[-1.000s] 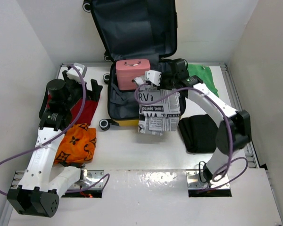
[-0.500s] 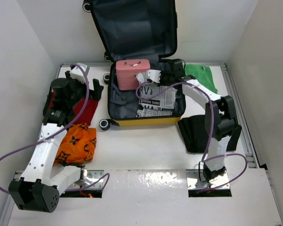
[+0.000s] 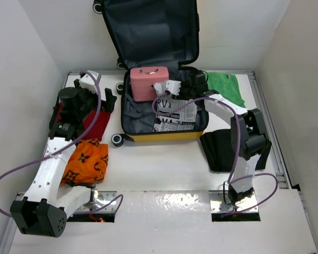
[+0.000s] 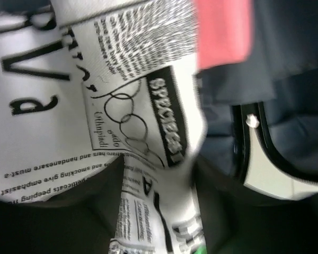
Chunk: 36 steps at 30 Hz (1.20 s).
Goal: Pack the luggage
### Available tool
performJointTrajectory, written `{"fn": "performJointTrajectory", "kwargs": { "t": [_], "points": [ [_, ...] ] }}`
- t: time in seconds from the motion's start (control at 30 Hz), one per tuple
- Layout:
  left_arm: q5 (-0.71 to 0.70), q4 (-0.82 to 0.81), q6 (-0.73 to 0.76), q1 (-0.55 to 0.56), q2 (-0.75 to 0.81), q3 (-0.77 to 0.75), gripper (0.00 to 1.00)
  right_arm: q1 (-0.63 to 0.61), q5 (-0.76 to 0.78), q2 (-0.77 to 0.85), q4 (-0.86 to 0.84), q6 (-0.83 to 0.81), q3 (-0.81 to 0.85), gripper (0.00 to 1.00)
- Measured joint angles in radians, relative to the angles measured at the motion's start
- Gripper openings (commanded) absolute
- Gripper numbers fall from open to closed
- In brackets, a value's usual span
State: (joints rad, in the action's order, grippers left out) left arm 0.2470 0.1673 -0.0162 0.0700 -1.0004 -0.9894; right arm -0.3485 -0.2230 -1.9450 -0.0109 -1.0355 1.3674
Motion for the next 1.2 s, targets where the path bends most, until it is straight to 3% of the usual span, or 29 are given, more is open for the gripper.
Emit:
{"fn": "performJointTrajectory", "kwargs": {
  "t": [0.03,0.07,0.1,0.17,0.33,0.5,0.73,0.93,1.13,1.2],
  "points": [
    [0.001,-0.003,0.0,0.0,0.001,0.002,1.0,0.0,0.01,0.012,-0.005,0.034,0.002,0.37],
    [0.003,-0.006,0.0,0.0,0.003,0.006,1.0,0.002,0.008,0.027,0.008,0.071,0.01,0.22],
    [0.006,-0.006,0.001,0.0,0.006,0.012,1.0,0.005,-0.003,0.044,0.035,0.101,0.024,0.15],
    [0.013,-0.004,0.002,0.0,0.012,0.019,1.0,0.017,-0.05,0.072,0.131,0.17,0.093,0.1],
    [0.019,-0.005,0.006,0.0,0.023,0.023,1.0,0.061,-0.168,0.091,0.329,0.374,0.335,0.12],
    [0.019,-0.005,0.007,-0.006,0.026,0.023,1.0,0.093,-0.175,0.075,0.316,0.644,0.393,0.02],
    [0.011,-0.006,0.006,-0.009,0.023,0.023,1.0,0.103,-0.145,-0.111,0.305,0.956,0.473,0.02],
    [-0.008,0.001,0.006,-0.013,0.009,0.023,1.0,0.085,-0.157,-0.209,0.375,1.04,0.432,0.01],
    [-0.037,0.013,0.004,-0.032,0.008,0.023,1.0,0.037,-0.137,-0.195,0.439,1.001,0.225,0.01],
    [-0.043,0.018,0.004,-0.034,0.008,0.023,1.0,0.024,-0.119,-0.189,0.418,0.985,0.19,0.07]
  ]
}}
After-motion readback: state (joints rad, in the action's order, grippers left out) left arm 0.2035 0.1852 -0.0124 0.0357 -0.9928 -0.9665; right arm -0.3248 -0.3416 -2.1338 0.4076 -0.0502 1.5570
